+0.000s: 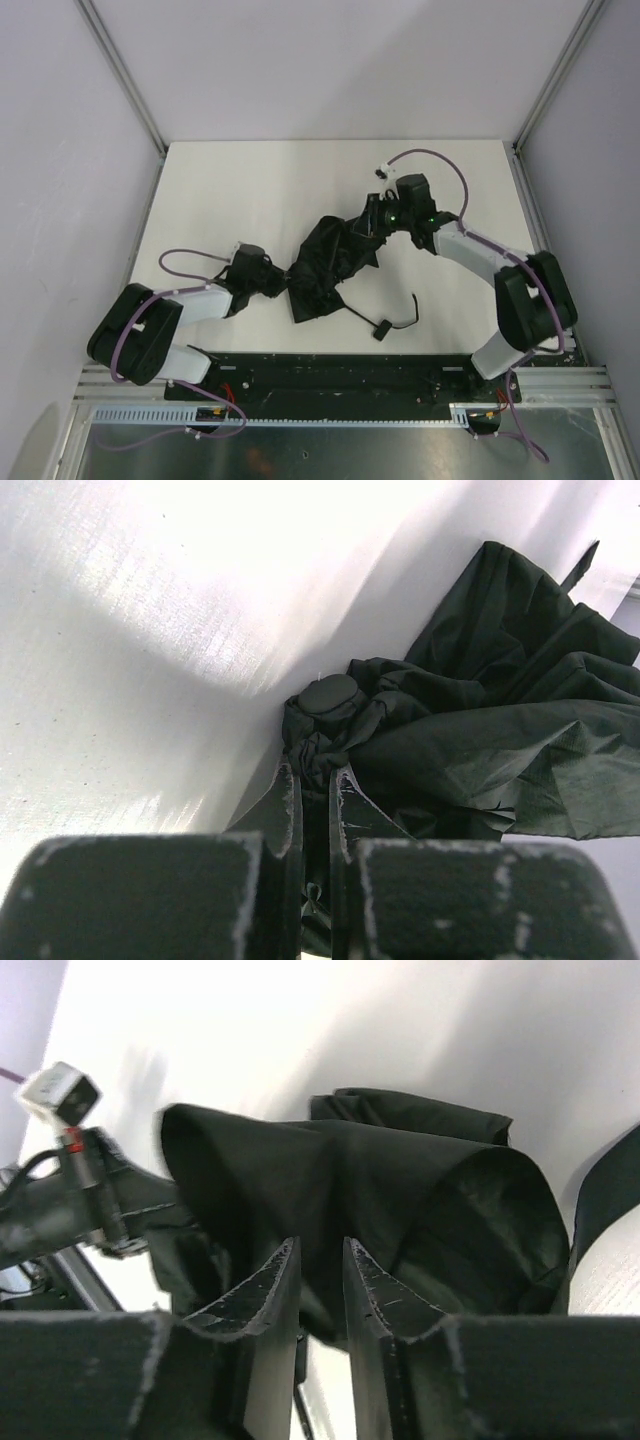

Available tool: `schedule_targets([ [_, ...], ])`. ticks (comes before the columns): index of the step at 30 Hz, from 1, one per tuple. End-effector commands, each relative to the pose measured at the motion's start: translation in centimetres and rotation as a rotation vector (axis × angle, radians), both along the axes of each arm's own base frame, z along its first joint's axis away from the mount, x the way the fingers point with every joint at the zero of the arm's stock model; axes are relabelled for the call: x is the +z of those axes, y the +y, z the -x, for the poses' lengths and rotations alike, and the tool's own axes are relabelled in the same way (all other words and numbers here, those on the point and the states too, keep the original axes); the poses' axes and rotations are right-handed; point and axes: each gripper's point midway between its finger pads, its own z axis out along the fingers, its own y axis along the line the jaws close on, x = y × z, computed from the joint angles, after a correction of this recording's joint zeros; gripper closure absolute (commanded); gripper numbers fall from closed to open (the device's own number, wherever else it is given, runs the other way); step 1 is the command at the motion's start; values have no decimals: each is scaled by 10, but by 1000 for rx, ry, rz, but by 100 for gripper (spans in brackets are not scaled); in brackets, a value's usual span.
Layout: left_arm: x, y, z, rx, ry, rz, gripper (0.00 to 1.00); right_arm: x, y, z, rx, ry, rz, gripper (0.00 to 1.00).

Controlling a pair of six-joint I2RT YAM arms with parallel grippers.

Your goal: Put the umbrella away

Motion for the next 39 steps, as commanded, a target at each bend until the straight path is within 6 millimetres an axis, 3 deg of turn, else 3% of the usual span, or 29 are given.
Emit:
schedule_targets([
  [1,-40,31,30,25,142,-170,100,-30,14,-20,-42,-8,-10,75],
  [4,-38,30,29,26,137,-165,100,-67,29,-5,9,30,72,78],
  [7,-37,30,30,31,142,-156,100,-102,41,27,54,100,126,82],
  [10,-38,29,32,36,156,-145,100,-125,43,57,57,120,165,84],
  [12,-40,28,34,42,173,-137,100,-138,40,64,50,119,205,84],
  [15,-43,24,38,33,202,-120,100,-150,32,60,58,74,269,82],
  [19,-45,22,42,30,231,-112,100,-136,22,48,68,9,315,75],
  [22,-43,21,40,31,231,-113,100,-102,19,44,65,-40,305,62],
  [25,-44,24,45,32,252,-125,100,-59,19,50,79,-136,291,45],
  [29,-42,25,47,34,258,-127,100,-17,28,66,114,-342,356,8],
  [31,-42,25,48,34,260,-127,100,-4,42,80,168,-438,376,2],
  [35,-42,25,49,38,269,-127,100,4,77,110,319,-605,408,1],
  [39,-40,24,48,40,275,-124,100,-15,112,134,499,-716,438,1],
])
